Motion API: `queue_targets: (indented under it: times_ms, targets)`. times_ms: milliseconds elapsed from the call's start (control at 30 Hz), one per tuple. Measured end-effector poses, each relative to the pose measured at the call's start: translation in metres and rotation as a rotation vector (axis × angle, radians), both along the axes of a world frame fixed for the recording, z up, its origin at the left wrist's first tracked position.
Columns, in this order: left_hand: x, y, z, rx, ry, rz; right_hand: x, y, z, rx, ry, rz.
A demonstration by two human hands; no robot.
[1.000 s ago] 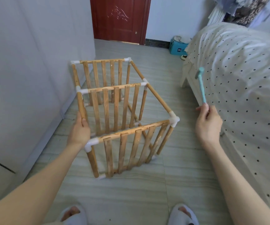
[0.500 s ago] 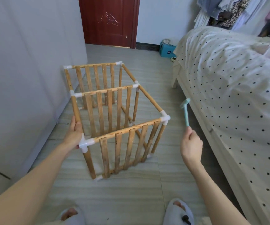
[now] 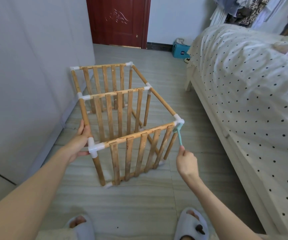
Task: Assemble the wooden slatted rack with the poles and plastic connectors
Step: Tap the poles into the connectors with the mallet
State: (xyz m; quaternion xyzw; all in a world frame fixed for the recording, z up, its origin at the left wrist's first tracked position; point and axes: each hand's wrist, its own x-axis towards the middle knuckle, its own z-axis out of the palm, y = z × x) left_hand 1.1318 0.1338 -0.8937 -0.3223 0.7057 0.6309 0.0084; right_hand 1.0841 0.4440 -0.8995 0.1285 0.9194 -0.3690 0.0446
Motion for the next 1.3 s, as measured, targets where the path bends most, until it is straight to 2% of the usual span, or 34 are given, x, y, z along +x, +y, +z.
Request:
queue_targets:
  times_ms: [100,133,200,267,333,400,467,533,567,600,667,700,733,767,833,867,933,967,1000,1067,1100,1133,1200,1233,1300]
  targets:
    - [0.004,-0.003,0.004,0.040,-0.005,-0.015,0.023,-0.024,0.002,-0.152,0.282,0.098]
    - [0.004,-0.003,0.006,0.045,-0.005,-0.025,0.029,-0.032,0.007,-0.200,0.332,0.193]
    - [0.005,-0.003,0.007,0.052,-0.004,-0.036,0.037,-0.048,0.019,-0.171,0.275,0.486]
    - [0.006,-0.002,0.007,0.061,0.002,-0.032,0.040,-0.063,0.026,-0.013,0.190,0.761]
    - [0.006,-0.002,0.007,0.067,0.008,-0.030,0.045,-0.077,0.039,0.021,0.270,0.853]
    - [0.007,-0.003,0.007,0.068,0.011,-0.035,0.054,-0.088,0.047,-0.225,0.490,0.749]
    - [0.007,-0.002,0.008,0.075,0.015,-0.030,0.064,-0.090,0.048,-0.350,0.489,0.691]
    - [0.007,-0.002,0.008,0.083,0.016,-0.028,0.071,-0.092,0.038,-0.110,0.272,0.766]
    - [0.008,-0.002,0.008,0.085,0.020,-0.025,0.071,-0.090,0.029,0.037,0.215,0.767]
    - [0.008,-0.001,0.007,0.083,0.025,-0.027,0.070,-0.088,0.022,0.080,0.221,0.739]
    - [0.007,-0.002,0.006,0.086,0.031,-0.026,0.071,-0.090,0.022,-0.080,0.464,0.698]
    - [0.006,-0.002,0.005,0.094,0.029,-0.022,0.070,-0.091,0.021,-0.104,0.576,0.712]
    - [0.005,-0.002,0.005,0.097,0.029,-0.016,0.071,-0.092,0.023,-0.072,0.588,0.756]
    - [0.006,-0.001,0.005,0.097,0.033,-0.013,0.072,-0.095,0.021,0.004,0.532,0.828]
    - [0.005,-0.002,0.004,0.097,0.048,-0.010,0.068,-0.090,0.013,0.167,0.276,0.862]
    - [0.004,-0.003,0.004,0.107,0.057,-0.010,0.063,-0.087,0.011,0.128,0.233,0.828]
    - [0.005,-0.004,0.003,0.131,0.063,-0.020,0.061,-0.084,0.016,-0.021,0.417,0.771]
    - [0.005,-0.005,0.003,0.144,0.054,-0.020,0.062,-0.085,0.016,-0.031,0.469,0.798]
    - [0.005,-0.004,0.004,0.155,0.050,-0.020,0.062,-0.086,0.018,0.004,0.450,0.851]
    - [0.007,-0.001,0.006,0.135,0.050,-0.018,0.060,-0.085,0.009,0.195,0.278,0.920]
    - [0.007,0.000,0.008,0.122,0.052,-0.014,0.057,-0.081,0.004,0.214,0.196,0.890]
    - [0.006,0.001,0.009,0.104,0.052,-0.009,0.052,-0.076,0.001,0.112,0.174,0.808]
    - [0.001,0.004,0.008,-0.041,0.048,0.017,0.043,-0.063,0.003,-0.152,0.205,0.561]
    - [-0.002,0.007,0.007,-0.230,0.024,0.033,0.035,-0.056,0.005,-0.240,0.250,0.426]
    - [-0.007,0.019,0.006,-0.746,-0.085,0.067,0.014,-0.037,0.008,-0.344,0.308,0.202]
